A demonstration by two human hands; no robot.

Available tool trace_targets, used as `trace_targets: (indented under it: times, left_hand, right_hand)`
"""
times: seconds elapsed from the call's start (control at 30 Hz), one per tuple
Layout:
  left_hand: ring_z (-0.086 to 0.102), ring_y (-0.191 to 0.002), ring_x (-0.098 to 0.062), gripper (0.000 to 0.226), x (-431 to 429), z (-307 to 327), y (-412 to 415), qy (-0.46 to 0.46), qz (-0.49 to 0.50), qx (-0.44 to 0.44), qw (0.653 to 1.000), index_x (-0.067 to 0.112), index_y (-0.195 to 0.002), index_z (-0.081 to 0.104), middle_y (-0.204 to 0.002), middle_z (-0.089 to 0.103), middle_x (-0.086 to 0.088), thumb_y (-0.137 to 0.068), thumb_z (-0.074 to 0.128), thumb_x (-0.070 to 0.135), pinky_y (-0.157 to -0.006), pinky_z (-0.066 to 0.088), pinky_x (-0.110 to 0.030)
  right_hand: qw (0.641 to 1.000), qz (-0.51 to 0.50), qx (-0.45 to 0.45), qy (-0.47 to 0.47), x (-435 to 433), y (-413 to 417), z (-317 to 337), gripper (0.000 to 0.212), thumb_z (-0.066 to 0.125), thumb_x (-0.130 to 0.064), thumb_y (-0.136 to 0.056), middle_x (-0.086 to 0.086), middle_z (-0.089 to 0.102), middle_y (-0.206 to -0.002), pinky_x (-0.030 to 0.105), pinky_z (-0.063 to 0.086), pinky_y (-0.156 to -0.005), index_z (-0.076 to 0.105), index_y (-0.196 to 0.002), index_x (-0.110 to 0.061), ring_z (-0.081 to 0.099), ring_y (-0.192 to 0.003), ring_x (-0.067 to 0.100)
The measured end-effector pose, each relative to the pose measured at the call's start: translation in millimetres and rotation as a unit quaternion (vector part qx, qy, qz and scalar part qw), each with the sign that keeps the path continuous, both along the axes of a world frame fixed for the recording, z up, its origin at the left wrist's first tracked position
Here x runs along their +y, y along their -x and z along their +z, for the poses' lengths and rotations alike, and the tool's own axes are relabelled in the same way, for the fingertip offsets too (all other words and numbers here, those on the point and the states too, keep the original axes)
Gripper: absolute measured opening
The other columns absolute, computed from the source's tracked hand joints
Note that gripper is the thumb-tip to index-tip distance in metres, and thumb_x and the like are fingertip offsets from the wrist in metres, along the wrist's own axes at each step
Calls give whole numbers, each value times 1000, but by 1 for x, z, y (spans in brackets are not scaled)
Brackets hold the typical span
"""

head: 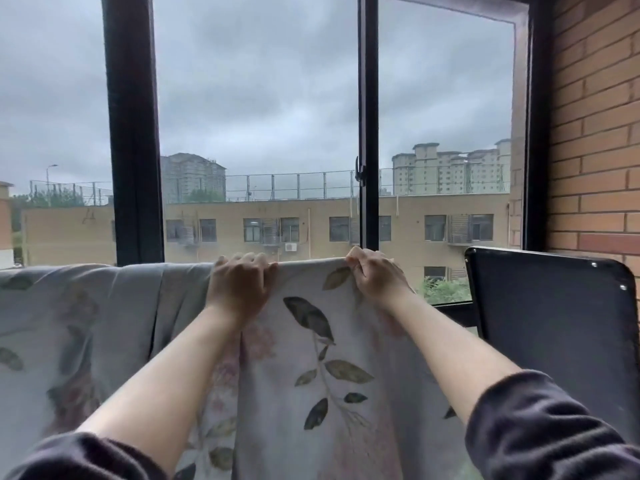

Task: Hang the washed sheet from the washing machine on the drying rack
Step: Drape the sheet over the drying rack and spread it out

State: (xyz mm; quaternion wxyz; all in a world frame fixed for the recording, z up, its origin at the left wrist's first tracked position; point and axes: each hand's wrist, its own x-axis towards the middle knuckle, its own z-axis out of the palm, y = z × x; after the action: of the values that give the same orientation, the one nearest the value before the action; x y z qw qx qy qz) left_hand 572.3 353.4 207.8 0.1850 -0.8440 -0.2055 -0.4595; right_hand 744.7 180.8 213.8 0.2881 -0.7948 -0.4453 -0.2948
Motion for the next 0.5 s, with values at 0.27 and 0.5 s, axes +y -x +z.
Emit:
trace_targets:
  times: [0.27, 0.5]
  left_hand:
    - [57, -54, -29, 46, 42, -1, 40, -9, 53, -83, 995, 10, -55, 55, -58, 61, -11, -87, 29, 30, -68, 41, -39]
    - [57, -76, -37, 42, 42, -2, 59, 64, 134, -119, 982, 3, -67, 60, -76, 63, -22, -84, 28, 25, -81, 39, -44]
  right_hand:
    - [995, -12, -83, -57, 17, 5, -4, 37, 29, -34, -101, 11, 65, -91, 32, 35, -70, 54, -86, -11, 59, -84, 31]
    - [995, 86, 48, -9, -11, -5, 0, 29, 31, -35, -101, 1, 58, -85, 30, 34, -66, 50, -87, -19, 49, -79, 21]
